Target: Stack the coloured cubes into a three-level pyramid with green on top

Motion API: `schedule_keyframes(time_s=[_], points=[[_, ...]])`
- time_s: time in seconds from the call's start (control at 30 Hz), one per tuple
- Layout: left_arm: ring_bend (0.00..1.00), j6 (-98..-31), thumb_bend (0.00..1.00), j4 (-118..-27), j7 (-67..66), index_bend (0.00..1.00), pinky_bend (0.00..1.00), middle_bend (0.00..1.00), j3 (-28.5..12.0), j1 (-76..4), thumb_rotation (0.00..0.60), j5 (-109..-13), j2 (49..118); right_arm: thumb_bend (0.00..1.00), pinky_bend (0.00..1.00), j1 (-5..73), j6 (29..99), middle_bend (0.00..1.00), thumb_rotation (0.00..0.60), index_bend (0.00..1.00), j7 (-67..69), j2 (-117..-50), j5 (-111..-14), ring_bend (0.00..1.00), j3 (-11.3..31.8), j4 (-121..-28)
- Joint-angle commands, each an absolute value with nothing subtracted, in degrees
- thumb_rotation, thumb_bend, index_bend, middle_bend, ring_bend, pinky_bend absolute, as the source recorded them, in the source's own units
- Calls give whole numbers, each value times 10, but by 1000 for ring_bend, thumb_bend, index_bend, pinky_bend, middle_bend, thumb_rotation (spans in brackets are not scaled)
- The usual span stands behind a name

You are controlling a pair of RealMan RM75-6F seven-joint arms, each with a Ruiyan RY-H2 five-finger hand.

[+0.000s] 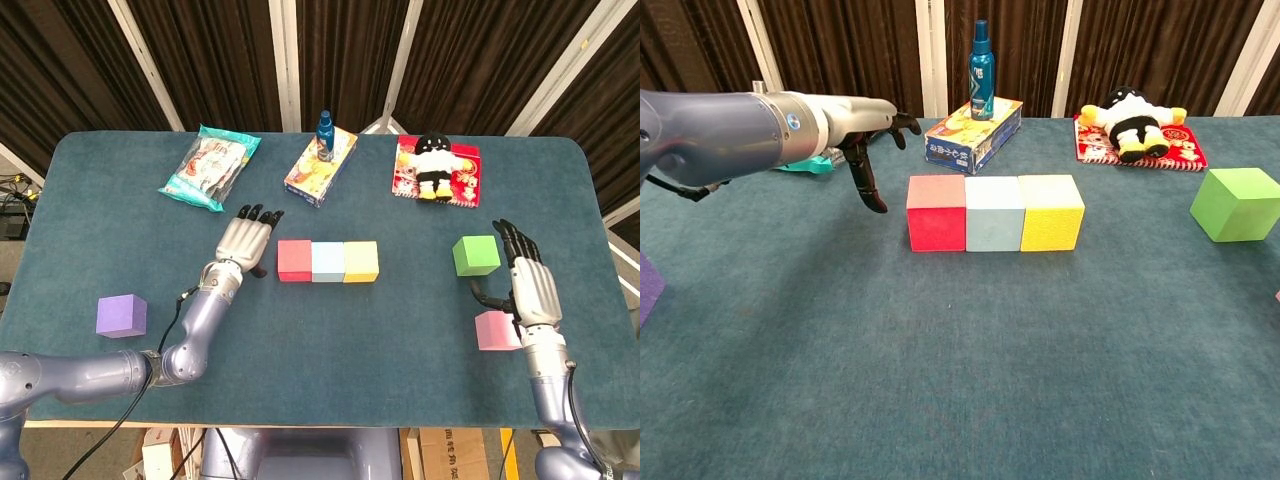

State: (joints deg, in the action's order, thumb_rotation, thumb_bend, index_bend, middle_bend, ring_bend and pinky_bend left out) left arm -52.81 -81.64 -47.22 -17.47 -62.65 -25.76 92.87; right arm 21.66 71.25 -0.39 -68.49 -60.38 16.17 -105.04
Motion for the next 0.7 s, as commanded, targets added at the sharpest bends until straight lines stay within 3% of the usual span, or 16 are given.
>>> schedule_keyframes(time_s=[0.03, 0.7], points=[[0, -528, 181, -817, -474, 0, 18, 140, -171, -633, 600, -248, 930, 344, 0, 216, 713, 0, 600, 0, -3, -684, -604, 0, 162, -1051], [0, -510, 181, -800, -455, 0, 18, 121, -159, -670, 600, -197, 954, 343, 0, 216, 709, 0, 600, 0, 0, -685, -601, 0, 165, -1049]])
